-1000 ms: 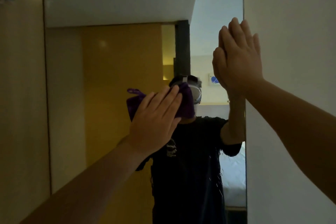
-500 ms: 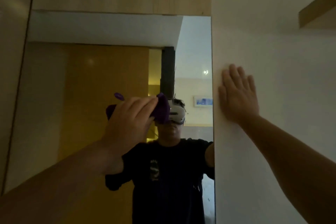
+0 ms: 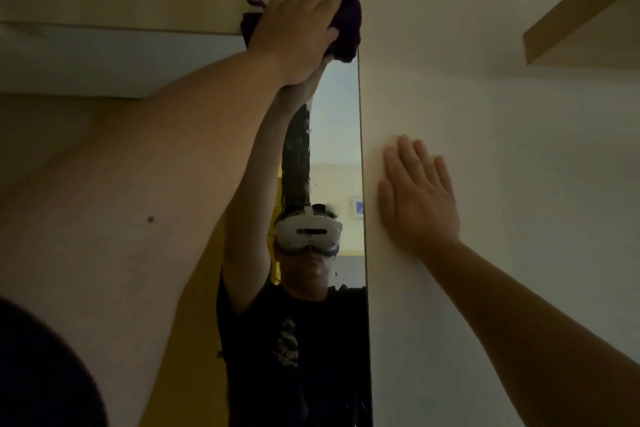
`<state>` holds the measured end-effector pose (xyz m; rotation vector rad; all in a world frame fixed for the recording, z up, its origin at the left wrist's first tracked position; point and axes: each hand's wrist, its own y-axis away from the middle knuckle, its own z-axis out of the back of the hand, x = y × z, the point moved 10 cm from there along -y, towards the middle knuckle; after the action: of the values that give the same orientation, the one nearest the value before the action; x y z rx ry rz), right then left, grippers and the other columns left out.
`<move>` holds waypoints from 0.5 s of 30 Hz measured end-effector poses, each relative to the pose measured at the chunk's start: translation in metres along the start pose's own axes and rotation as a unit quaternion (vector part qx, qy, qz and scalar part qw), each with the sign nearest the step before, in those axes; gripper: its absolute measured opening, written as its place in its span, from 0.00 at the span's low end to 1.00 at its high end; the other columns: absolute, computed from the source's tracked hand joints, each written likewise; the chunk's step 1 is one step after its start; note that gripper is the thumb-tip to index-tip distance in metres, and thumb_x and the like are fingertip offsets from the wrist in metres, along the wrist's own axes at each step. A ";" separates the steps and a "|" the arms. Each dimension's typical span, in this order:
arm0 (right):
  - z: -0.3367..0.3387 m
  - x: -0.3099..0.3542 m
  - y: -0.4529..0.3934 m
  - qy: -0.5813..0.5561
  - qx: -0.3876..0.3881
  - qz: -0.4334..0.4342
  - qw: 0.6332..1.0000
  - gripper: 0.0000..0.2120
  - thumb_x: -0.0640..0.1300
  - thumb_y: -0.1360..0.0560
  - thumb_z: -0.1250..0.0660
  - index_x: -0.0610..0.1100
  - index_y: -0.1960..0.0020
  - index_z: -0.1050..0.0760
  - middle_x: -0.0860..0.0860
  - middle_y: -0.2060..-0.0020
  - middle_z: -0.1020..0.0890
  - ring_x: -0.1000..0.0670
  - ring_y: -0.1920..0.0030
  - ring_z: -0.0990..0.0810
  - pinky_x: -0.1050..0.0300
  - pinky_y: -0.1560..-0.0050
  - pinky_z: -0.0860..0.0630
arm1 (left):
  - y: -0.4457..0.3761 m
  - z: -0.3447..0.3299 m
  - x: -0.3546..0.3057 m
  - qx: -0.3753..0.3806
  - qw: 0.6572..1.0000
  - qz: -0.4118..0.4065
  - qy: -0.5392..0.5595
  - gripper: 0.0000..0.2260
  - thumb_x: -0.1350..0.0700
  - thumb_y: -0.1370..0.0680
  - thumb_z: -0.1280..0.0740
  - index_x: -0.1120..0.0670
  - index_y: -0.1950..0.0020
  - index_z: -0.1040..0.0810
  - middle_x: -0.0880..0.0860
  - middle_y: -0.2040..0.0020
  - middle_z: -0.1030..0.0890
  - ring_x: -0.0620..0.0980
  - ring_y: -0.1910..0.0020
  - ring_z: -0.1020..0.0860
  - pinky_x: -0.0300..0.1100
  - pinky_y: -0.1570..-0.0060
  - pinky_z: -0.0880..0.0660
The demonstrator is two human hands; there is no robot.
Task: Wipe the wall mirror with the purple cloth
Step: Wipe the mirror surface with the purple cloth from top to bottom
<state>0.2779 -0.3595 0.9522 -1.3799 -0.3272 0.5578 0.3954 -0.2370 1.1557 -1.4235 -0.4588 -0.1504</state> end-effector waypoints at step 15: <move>0.006 0.002 -0.001 -0.008 -0.004 -0.005 1.000 0.26 0.54 0.15 0.54 0.44 0.20 0.48 0.45 0.20 0.47 0.45 0.20 0.54 0.46 0.22 0.58 | 0.160 -0.028 -0.068 0.022 0.997 -0.071 -0.012 0.23 0.48 0.15 0.47 0.56 0.22 0.37 0.55 0.22 0.35 0.54 0.24 0.37 0.53 0.26 0.40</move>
<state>0.2763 -0.3535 0.9542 -1.3808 -0.3495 0.5602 0.3990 -0.2507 0.9807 -1.3507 -0.5804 -0.2376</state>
